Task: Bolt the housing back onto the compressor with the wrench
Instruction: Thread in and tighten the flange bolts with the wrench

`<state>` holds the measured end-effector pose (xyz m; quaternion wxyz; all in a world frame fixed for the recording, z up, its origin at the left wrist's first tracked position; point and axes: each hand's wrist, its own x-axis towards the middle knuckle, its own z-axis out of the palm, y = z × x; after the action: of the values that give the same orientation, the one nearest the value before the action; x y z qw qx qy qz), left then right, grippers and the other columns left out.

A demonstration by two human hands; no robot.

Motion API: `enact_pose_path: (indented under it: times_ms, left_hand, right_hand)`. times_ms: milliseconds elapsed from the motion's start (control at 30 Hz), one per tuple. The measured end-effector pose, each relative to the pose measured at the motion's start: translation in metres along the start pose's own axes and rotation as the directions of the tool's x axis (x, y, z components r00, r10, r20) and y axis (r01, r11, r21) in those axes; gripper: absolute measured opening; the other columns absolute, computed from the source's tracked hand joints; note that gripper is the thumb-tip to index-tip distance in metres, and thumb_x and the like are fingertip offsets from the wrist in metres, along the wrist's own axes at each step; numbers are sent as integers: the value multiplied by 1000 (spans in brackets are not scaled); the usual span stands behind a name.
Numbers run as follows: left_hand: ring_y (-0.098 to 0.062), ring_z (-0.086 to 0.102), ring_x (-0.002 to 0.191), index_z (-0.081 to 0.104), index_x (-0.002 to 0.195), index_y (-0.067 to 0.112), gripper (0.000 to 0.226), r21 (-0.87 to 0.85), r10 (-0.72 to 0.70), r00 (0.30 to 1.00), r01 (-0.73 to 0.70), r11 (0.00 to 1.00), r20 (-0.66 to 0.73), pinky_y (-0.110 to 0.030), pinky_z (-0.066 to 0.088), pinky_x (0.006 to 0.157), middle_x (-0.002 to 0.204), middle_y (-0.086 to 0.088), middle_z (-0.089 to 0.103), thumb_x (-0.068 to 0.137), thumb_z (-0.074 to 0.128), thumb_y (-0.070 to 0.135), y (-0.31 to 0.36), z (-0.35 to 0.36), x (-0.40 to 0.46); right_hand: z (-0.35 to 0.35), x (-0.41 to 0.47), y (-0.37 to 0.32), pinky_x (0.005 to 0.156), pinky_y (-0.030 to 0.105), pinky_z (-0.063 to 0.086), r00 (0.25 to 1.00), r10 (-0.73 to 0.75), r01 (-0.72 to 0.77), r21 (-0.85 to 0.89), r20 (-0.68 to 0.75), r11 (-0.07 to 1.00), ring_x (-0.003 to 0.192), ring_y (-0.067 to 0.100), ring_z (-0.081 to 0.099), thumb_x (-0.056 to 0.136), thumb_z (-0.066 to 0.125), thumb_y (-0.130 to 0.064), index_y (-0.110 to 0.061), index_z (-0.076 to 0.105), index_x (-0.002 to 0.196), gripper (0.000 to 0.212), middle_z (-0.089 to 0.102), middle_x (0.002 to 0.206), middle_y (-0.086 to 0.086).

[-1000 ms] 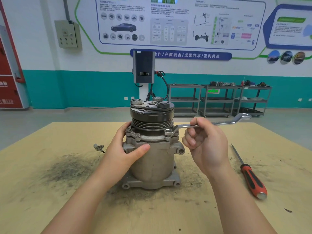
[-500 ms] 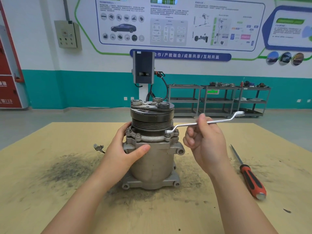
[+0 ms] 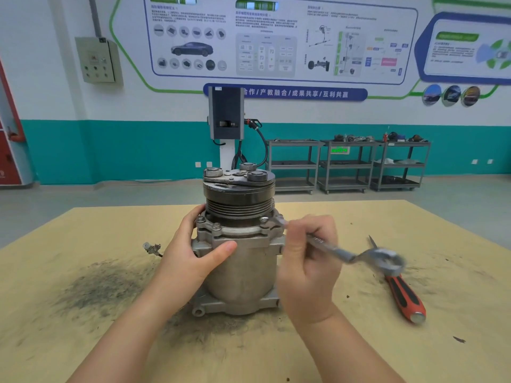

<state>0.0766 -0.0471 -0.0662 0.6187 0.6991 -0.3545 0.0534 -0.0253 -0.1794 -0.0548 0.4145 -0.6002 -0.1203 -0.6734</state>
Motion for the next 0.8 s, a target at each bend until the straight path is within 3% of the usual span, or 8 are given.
enact_pose_path:
  times_ms: [133, 233, 333, 400, 467, 600, 700, 800]
  left_hand:
    - [20, 54, 106, 38, 114, 72, 60, -4, -11, 1000, 11, 1000, -2, 0, 45, 72, 113, 48, 54, 74, 76, 49, -4, 0, 1]
    - [16, 59, 103, 40, 112, 70, 65, -13, -24, 1000, 24, 1000, -8, -1, 45, 71, 112, 40, 61, 59, 75, 57, -5, 1, 4]
    - [17, 57, 105, 41, 117, 64, 69, -33, -14, 1000, 13, 999, -6, -1, 44, 73, 112, 42, 59, 56, 72, 56, -5, 1, 3]
    - [27, 50, 103, 39, 118, 64, 66, -25, -8, 1000, 7, 1000, -4, 4, 41, 72, 110, 53, 51, 60, 71, 57, -2, 1, 1]
    - [34, 44, 101, 36, 117, 65, 65, -14, -7, 1000, 7, 1000, -1, 8, 37, 69, 106, 60, 45, 61, 69, 60, 0, 1, 0]
    - [35, 42, 101, 35, 117, 63, 67, -7, -3, 1000, 3, 1000, -4, 9, 35, 69, 103, 62, 44, 58, 67, 64, 4, 2, 0]
    - [31, 45, 106, 37, 120, 62, 69, -9, -3, 1000, 3, 1000, -7, 7, 38, 71, 109, 57, 47, 57, 67, 66, 3, 1, 0]
    - [28, 46, 108, 36, 121, 63, 71, -4, -13, 1000, 13, 1000, -3, 5, 40, 71, 111, 56, 47, 57, 67, 67, 3, 1, 0]
  right_hand:
    - [10, -12, -5, 63, 12, 45, 985, -141, 146, -51, 97, 988, 68, -3, 53, 96, 59, -38, -19, 57, 92, 19, 57, 79, -11]
    - [15, -15, -9, 54, 24, 47, 982, -130, 135, -28, 134, 990, 61, 9, 55, 86, 72, -31, -15, 65, 88, 17, 62, 74, -3]
    - [8, -6, -11, 56, 23, 46, 974, -185, 192, -45, 128, 980, 62, 11, 55, 90, 66, -27, -15, 66, 86, 13, 60, 74, -5]
    - [2, 6, -16, 51, 20, 42, 997, -73, 72, 17, 28, 997, 54, 6, 50, 99, 51, -38, -23, 60, 87, 21, 54, 65, -9]
    - [-2, 16, -18, 45, 18, 38, 974, 201, -182, 163, -108, 970, 45, 7, 43, 100, 43, -41, -27, 55, 77, 29, 48, 54, -8]
    - [-11, 29, -3, 40, 19, 34, 714, 685, -574, 438, -145, 692, 38, 10, 37, 104, 39, -33, -15, 51, 73, 38, 41, 47, -5]
    - [-14, 35, 6, 37, 19, 29, 603, 796, -630, 579, -57, 519, 36, 10, 31, 105, 37, -27, -10, 47, 75, 36, 36, 47, -2]
    - [-16, 36, 11, 36, 19, 29, 603, 797, -673, 560, 36, 483, 36, 10, 30, 105, 37, -27, -11, 48, 75, 36, 36, 47, -2]
